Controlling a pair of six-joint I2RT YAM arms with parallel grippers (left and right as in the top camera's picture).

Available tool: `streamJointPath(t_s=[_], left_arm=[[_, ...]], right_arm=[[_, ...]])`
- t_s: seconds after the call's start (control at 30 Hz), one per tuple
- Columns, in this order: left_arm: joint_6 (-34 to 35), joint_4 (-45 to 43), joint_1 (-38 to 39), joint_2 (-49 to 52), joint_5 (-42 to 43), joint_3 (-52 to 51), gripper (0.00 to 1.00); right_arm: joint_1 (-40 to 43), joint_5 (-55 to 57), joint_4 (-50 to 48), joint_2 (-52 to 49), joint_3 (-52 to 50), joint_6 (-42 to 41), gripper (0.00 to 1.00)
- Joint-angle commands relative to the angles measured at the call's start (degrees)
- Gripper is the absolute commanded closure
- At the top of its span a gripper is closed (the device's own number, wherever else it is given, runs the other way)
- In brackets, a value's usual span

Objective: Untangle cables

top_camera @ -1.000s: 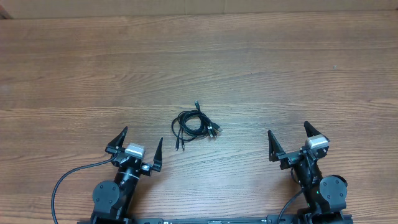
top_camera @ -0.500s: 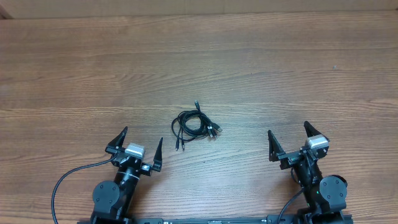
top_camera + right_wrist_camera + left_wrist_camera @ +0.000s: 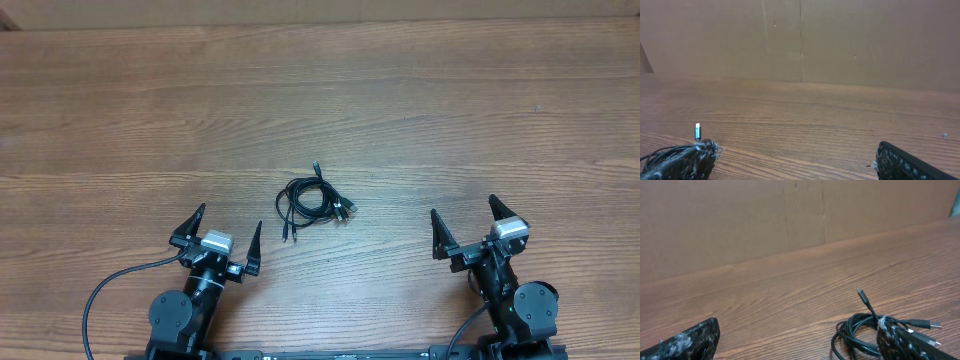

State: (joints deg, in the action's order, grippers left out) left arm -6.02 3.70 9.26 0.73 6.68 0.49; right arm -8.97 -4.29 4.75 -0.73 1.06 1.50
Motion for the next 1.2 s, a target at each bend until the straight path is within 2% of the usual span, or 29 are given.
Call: streamJointPath(t_s=[0.0,0.07,0.53,0.73,0.9,1.0,1.17], left_arm=[[-0.6,-0.1,-0.3,-0.5,-0.2,-0.2,0.0],[-0.6,-0.5,-0.3,-0.5,-2.6,-0.2,0.01],[-0.3,0.1,-0.3,-0.5,-2.5,-0.2,0.01],[5.9,1.0,-0.3,-0.5,-2.6,0.2,0.0],[6.1,5.6,-0.3,-0.4,-3.1,2.6,0.01],[8.6,8.9,-0.3,-0.3,-3.0,5.4,0.0],[9.9,20.0,-0.3,0.4,-3.0,12.2,0.0]], right_arm=[[0.4,-0.3,-0.3,0.6,-0.6,0.3,0.0],[0.4,-0.3,-0.3,0.6,-0.6,0.3,0.0],[0.4,-0.3,-0.3,0.6,-0.6,0.3,0.0],[0.4,-0.3,-0.3,0.6,-0.6,0.3,0.0],[0.4,-0.3,-0.3,0.6,-0.6,0.3,0.0],[0.4,-0.3,-0.3,0.6,-0.6,0.3,0.0],[0.4,-0.3,-0.3,0.6,-0.6,0.3,0.0]])
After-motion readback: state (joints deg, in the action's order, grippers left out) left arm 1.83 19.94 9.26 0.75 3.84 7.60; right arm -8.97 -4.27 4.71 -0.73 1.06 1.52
